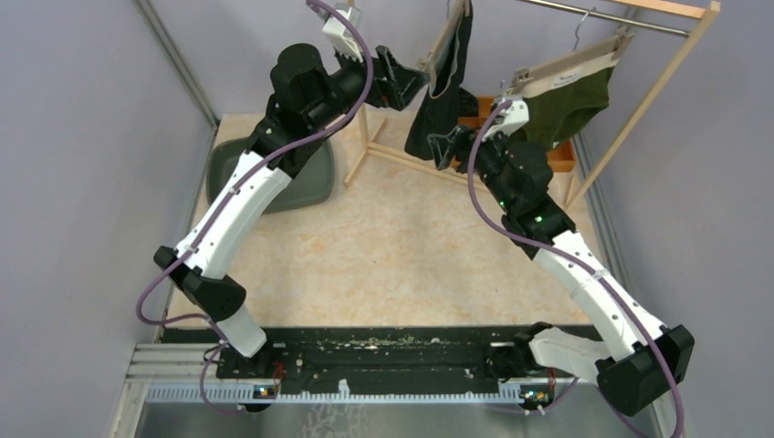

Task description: Clip the underwear to the hanger

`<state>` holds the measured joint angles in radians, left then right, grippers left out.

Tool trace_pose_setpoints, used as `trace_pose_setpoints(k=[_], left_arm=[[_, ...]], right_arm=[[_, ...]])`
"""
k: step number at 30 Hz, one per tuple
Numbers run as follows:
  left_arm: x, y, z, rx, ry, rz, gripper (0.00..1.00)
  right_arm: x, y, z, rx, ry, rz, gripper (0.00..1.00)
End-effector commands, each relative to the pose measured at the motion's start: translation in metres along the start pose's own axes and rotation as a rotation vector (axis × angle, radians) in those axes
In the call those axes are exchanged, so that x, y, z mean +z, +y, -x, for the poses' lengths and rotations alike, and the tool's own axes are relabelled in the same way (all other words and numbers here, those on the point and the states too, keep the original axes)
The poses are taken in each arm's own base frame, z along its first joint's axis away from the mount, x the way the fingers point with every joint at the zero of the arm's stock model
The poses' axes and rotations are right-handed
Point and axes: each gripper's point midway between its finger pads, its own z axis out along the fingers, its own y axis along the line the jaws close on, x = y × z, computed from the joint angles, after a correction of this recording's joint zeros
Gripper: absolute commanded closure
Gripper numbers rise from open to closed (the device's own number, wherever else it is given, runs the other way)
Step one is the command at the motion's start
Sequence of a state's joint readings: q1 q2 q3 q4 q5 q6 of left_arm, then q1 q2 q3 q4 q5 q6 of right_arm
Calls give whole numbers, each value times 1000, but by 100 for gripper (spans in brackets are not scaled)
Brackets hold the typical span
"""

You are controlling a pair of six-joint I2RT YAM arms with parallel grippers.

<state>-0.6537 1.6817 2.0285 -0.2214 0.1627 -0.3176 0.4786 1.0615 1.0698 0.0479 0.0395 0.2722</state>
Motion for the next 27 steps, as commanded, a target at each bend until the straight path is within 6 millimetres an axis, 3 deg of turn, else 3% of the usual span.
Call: trace_pose_setpoints(k=[1, 11, 17, 27], left_arm=[[5, -14, 16, 8, -55, -85, 0], [19, -16, 6, -6, -33, -123, 0], [19, -19, 8, -13, -42, -140, 0], [20, -24, 5, -30, -36, -168, 0]], right_arm=[[11, 28, 53, -16, -183, 62, 20], [32, 42, 84, -56, -328, 89, 23], [43, 43, 83, -106, -341, 93, 24], [42, 31, 76, -133, -366, 47, 29]])
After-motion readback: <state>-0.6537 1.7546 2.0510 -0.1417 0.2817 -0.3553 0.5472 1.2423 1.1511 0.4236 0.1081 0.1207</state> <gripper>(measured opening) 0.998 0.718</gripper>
